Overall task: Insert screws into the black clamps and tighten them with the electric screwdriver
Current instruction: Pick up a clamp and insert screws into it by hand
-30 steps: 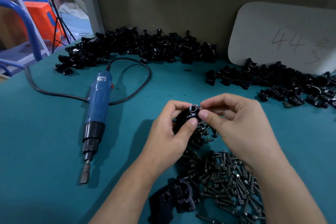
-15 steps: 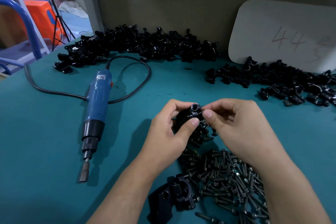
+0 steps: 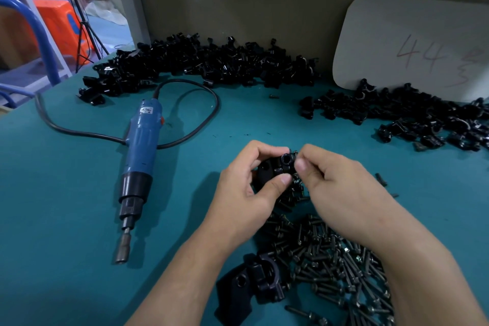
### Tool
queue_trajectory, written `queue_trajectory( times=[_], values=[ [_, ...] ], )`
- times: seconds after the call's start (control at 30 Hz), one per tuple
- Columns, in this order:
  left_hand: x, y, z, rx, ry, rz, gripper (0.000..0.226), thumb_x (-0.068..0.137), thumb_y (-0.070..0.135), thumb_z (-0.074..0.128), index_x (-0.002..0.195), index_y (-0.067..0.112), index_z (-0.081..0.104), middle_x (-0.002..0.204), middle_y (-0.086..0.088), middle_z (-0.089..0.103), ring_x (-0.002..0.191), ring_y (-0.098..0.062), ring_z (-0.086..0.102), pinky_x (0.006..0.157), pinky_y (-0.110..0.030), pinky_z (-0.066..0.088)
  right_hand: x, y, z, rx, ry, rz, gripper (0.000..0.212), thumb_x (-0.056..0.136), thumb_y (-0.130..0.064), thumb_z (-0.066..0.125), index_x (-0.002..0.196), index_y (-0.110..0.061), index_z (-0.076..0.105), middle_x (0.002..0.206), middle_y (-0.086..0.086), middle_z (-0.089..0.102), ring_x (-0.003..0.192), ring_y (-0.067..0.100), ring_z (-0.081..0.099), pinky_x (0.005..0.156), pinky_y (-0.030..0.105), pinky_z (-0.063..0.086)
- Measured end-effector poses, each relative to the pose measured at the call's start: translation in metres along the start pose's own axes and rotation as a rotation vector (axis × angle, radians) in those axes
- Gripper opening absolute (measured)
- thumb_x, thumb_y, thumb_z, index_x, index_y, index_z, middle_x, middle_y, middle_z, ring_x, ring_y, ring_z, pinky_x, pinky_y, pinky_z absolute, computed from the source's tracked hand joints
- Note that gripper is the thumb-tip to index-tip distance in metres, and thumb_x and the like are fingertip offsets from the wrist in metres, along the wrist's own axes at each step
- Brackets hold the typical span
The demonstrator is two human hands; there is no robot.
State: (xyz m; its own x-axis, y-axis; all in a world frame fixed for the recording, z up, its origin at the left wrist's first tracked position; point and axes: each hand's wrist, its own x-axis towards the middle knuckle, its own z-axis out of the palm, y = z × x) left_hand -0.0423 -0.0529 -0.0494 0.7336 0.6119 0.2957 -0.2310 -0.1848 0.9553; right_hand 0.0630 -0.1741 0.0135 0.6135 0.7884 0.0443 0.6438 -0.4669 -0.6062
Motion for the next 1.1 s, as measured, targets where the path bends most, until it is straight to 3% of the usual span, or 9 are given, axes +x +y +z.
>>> queue_trajectory(
  times=[0.23, 0.37, 0.43, 0.53, 0.67, 0.77, 0.9, 1.0, 1.1],
  values=[
    [0.001, -0.002, 0.0, 0.034, -0.006, 0.018, 0.026, 0.09, 0.015, 0.069, 0.112, 0.027, 0.065, 0.121, 0.009, 0.073, 0.121, -0.017, 0.066, 0.106, -0.052, 0.051, 0.004, -0.004, 0.006, 0.055, 0.008, 0.034, 0.041, 0.105, -0.05, 0.034, 0.067, -0.046, 0.05, 0.055, -0.026, 0.052, 0.052, -0.002, 0.047, 0.053, 0.029, 0.032],
    [0.001, -0.001, -0.001, -0.018, 0.008, -0.015, 0.024, 0.089, 0.018, 0.069, 0.109, 0.032, 0.065, 0.119, 0.004, 0.075, 0.114, -0.02, 0.07, 0.103, -0.054, 0.053, 0.002, 0.002, 0.001, 0.07, 0.016, 0.035, 0.035, 0.096, -0.067, 0.03, 0.083, -0.042, 0.051, 0.067, -0.016, 0.062, 0.057, 0.004, 0.056, 0.055, 0.03, 0.042],
    [0.001, -0.001, -0.001, -0.012, 0.017, -0.022, 0.024, 0.088, 0.02, 0.069, 0.107, 0.034, 0.065, 0.117, 0.005, 0.075, 0.111, -0.018, 0.071, 0.103, -0.052, 0.053, 0.001, 0.005, 0.0, 0.086, 0.011, 0.003, 0.021, 0.1, -0.059, 0.036, 0.095, -0.042, 0.048, 0.067, -0.009, 0.061, 0.052, 0.01, 0.053, 0.051, 0.03, 0.045],
    [0.001, -0.001, -0.001, 0.028, 0.004, -0.022, 0.025, 0.087, 0.021, 0.07, 0.107, 0.035, 0.065, 0.117, 0.009, 0.075, 0.11, -0.015, 0.071, 0.103, -0.05, 0.054, 0.001, 0.006, 0.001, 0.083, -0.006, -0.045, 0.013, 0.105, -0.045, 0.04, 0.101, -0.036, 0.049, 0.057, -0.006, 0.053, 0.044, 0.007, 0.04, 0.041, 0.024, 0.037],
    [-0.001, -0.002, 0.001, 0.096, -0.017, 0.004, 0.026, 0.088, 0.022, 0.069, 0.108, 0.037, 0.063, 0.117, 0.013, 0.075, 0.111, -0.012, 0.071, 0.101, -0.048, 0.055, 0.002, 0.006, 0.006, 0.09, -0.017, -0.013, 0.03, 0.105, -0.046, 0.036, 0.084, -0.027, 0.045, 0.057, -0.017, 0.047, 0.049, 0.004, 0.039, 0.05, 0.027, 0.036],
    [-0.001, -0.001, 0.0, 0.092, -0.015, 0.012, 0.026, 0.088, 0.021, 0.069, 0.109, 0.035, 0.063, 0.118, 0.013, 0.075, 0.114, -0.012, 0.07, 0.102, -0.047, 0.055, 0.004, 0.004, 0.009, 0.08, 0.002, 0.002, 0.041, 0.104, -0.053, 0.032, 0.073, -0.033, 0.049, 0.052, -0.019, 0.047, 0.049, 0.002, 0.043, 0.054, 0.029, 0.035],
    [0.0, 0.0, 0.0, 0.028, -0.002, -0.014, 0.023, 0.087, 0.025, 0.07, 0.106, 0.037, 0.064, 0.117, 0.007, 0.076, 0.109, -0.02, 0.072, 0.099, -0.055, 0.055, 0.002, 0.004, 0.004, 0.086, 0.028, -0.005, 0.046, 0.097, -0.07, 0.028, 0.081, -0.035, 0.054, 0.058, -0.007, 0.055, 0.048, 0.009, 0.046, 0.05, 0.032, 0.04],
    [0.0, 0.0, 0.0, 0.037, 0.003, -0.018, 0.023, 0.085, 0.027, 0.071, 0.102, 0.041, 0.064, 0.114, 0.01, 0.076, 0.107, -0.019, 0.073, 0.099, -0.055, 0.055, 0.002, 0.006, 0.004, 0.041, 0.042, -0.041, 0.022, 0.102, -0.054, 0.04, 0.094, -0.036, 0.048, 0.072, -0.01, 0.061, 0.048, 0.008, 0.046, 0.043, 0.021, 0.038],
    [0.0, 0.001, 0.001, 0.042, -0.012, -0.007, 0.023, 0.083, 0.036, 0.07, 0.104, 0.041, 0.064, 0.113, 0.01, 0.077, 0.106, -0.02, 0.073, 0.099, -0.056, 0.055, 0.004, 0.005, 0.009, 0.065, 0.055, -0.048, 0.028, 0.104, -0.048, 0.041, 0.087, -0.026, 0.047, 0.059, -0.013, 0.052, 0.048, 0.006, 0.041, 0.045, 0.021, 0.037]
  ],
)
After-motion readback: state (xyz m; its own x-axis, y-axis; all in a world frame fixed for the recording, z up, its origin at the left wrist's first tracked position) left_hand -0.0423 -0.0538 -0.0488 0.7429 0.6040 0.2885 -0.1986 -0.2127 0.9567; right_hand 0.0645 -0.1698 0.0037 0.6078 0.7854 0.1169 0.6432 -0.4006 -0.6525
